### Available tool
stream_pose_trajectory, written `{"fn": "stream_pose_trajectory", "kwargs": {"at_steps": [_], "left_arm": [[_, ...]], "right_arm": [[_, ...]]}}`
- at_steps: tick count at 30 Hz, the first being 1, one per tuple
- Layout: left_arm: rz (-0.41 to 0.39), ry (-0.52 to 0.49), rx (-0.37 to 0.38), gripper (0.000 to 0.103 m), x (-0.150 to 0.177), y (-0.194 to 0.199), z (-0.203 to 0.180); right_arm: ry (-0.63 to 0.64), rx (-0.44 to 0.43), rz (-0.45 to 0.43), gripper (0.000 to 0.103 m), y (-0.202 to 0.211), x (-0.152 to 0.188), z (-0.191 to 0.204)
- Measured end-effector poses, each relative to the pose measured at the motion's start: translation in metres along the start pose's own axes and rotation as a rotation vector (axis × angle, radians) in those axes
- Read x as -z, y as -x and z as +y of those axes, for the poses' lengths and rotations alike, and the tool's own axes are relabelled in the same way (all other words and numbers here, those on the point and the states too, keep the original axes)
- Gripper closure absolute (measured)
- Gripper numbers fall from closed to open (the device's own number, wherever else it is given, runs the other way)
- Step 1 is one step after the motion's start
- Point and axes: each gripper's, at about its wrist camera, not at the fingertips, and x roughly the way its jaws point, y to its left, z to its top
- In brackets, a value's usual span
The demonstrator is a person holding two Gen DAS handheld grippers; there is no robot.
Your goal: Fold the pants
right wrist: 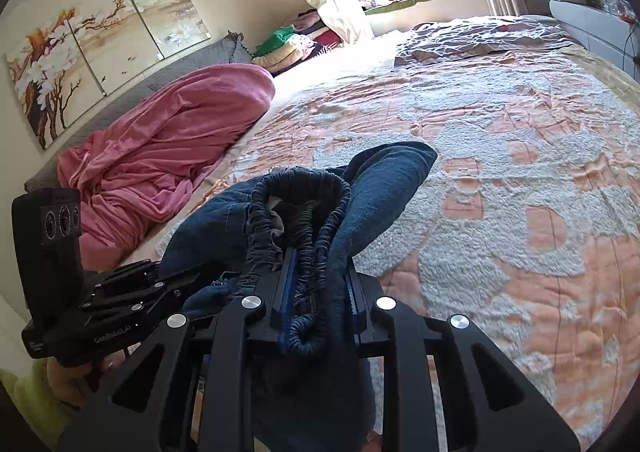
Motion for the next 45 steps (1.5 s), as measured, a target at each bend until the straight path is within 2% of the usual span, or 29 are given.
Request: {"fn": "stream_pose_trajectory", "kwargs": {"at_steps": [4,7,9,12,15,23,25,26,29,33,36,40,45], "left_arm": [[0.042,0.021,-0.048,0.081,0.0,-0.029,0.023],[0.127,0.06,-0.075,0.077,0.018,-0.055,0.039],[0.129,0.067,-0.086,0.064,0.03,-0.058,0.044],[0.125,0.097,-0.071,0.055,0.041,-0.056,0.05],[0.117,0.11,-0.065,0.053,0.044,-0.053,0.051],[0.11,0.096,-0.09,0.048,0.045,-0.053,0.049],[0.108,0.099,-0.093,0.047,0.045,-0.051,0.049],[0.106,0.097,-0.096,0.046,0.044,-0.05,0.049],[0.102,0.102,-0.098,0.042,0.043,-0.045,0.049],[0.093,0.105,-0.092,0.034,0.042,-0.037,0.046],[0.081,0.1,-0.091,0.026,0.041,-0.031,0.043],[0.072,0.093,-0.089,0.022,0.039,-0.024,0.039],[0.05,0.086,-0.089,0.014,0.036,-0.012,0.035]], "right_arm": [[-0.032,0.062,0.063,0.083,-0.045,-0.005,-0.009],[-0.064,0.128,0.143,0.08,-0.073,0.007,-0.021],[-0.08,0.142,0.156,0.076,-0.079,0.017,-0.029],[-0.116,0.151,0.147,0.06,-0.077,0.025,-0.042],[-0.137,0.138,0.142,0.055,-0.072,0.03,-0.049],[-0.072,0.211,0.15,0.045,-0.071,0.03,-0.039],[-0.079,0.225,0.141,0.036,-0.067,0.029,-0.039],[-0.083,0.223,0.133,0.036,-0.064,0.029,-0.039],[-0.092,0.234,0.115,0.036,-0.054,0.028,-0.041],[-0.091,0.244,0.079,0.023,-0.036,0.026,-0.04],[-0.072,0.266,0.056,0.021,-0.026,0.025,-0.036],[-0.054,0.288,0.034,0.012,-0.016,0.024,-0.032],[-0.039,0.293,0.012,0.009,-0.007,0.025,-0.024]]}}
